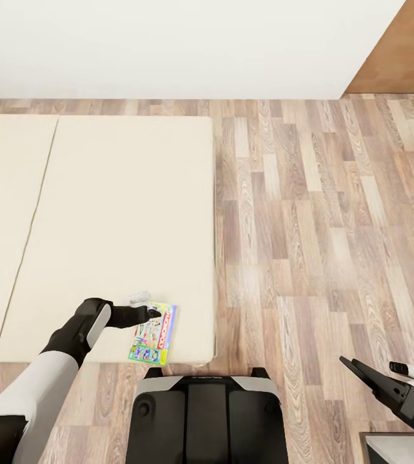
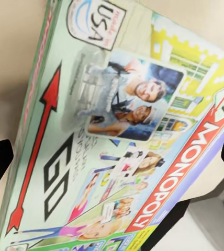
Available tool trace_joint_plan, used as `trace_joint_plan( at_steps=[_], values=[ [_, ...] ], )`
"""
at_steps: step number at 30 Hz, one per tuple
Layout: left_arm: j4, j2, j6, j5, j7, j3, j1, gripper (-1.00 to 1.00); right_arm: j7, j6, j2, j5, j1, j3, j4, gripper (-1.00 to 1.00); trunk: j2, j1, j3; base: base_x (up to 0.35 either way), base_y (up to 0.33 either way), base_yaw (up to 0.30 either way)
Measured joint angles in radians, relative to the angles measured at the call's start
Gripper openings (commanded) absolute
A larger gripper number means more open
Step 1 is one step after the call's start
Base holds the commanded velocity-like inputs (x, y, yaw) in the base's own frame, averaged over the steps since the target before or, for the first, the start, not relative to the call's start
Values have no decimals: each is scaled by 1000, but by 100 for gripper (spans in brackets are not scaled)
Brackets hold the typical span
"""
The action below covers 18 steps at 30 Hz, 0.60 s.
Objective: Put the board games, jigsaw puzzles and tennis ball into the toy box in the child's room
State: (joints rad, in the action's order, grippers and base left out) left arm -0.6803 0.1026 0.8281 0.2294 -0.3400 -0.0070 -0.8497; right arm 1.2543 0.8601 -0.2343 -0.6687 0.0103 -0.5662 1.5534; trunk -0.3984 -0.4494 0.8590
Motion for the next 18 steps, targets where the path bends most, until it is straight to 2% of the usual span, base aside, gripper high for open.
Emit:
trace_joint_plan(
  at_steps=[9,18],
  values=[
    [0,7,34,22,-1,0,-1,100,0,0,0,0,0,0,0,100,0,0,0,0,-1,0],
    [-1,11,86,26,-1,0,-7,100,0,0,0,-1,0,0,0,100,0,0,0,0,0,0]
  ],
)
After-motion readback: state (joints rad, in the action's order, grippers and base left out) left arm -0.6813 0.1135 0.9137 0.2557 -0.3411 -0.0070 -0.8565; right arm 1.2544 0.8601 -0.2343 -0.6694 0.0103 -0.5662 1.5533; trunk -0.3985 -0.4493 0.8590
